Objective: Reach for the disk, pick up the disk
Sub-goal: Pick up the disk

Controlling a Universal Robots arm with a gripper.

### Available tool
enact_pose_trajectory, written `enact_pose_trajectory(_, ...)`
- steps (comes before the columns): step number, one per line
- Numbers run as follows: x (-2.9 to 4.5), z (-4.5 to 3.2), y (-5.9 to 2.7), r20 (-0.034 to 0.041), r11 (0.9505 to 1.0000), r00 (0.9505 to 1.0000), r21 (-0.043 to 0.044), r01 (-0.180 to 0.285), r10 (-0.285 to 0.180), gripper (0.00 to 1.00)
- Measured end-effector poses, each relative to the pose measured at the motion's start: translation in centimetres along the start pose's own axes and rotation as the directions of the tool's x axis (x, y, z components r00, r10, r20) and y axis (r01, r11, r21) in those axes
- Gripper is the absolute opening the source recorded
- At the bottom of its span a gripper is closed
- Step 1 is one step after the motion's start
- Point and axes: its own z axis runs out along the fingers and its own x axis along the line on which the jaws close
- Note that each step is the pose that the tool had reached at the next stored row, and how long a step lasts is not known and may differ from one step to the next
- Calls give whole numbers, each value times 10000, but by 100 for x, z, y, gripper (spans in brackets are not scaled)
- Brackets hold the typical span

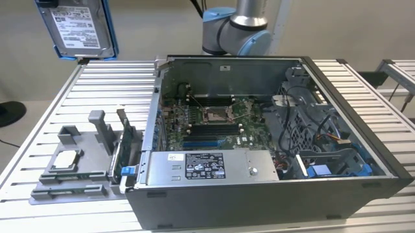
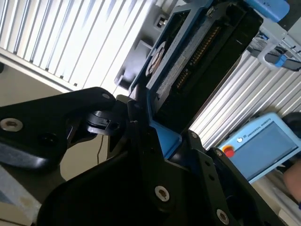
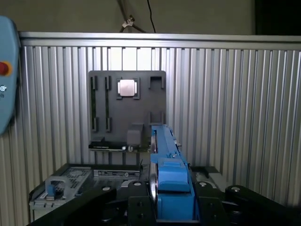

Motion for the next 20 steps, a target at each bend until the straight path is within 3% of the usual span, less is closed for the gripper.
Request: enact_pose_trajectory(20, -4, 24, -755, 0, 10000, 10000, -64, -1, 1, 0)
